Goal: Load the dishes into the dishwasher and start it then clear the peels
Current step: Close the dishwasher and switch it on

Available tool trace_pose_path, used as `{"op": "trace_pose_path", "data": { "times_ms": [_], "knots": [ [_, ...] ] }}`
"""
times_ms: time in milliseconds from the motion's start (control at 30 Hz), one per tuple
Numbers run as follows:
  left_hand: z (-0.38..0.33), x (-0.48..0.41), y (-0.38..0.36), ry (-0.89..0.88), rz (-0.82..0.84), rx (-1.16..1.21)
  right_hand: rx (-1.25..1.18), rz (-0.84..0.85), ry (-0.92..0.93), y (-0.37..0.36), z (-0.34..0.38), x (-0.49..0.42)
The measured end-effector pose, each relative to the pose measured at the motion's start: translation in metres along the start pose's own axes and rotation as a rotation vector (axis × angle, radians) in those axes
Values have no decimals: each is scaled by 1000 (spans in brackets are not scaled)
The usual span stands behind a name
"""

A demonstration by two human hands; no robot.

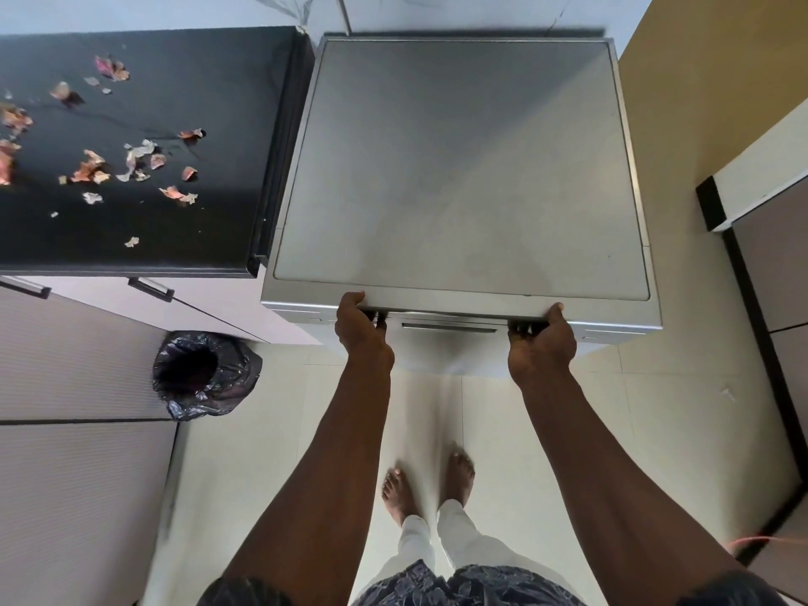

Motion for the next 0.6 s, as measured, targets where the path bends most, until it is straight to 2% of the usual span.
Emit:
{"op": "trace_pose_path", "data": {
  "times_ms": [367,600],
  "knots": [
    [-17,26,-8,-7,122,19,-42,82,-77,-7,5,14],
    [-31,43,-7,-46,157,-117,0,82,-110,-20,10,24]
  ]
}}
Point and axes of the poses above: each hand's wrist, its own x-axis away from the middle knuckle, its own y-axis out of the back of the hand, z = x × y, the point moved 7 cm from there along -x, towards the middle knuckle, and after that the axes turned 11 degrees about z, right-handed, at the moved point
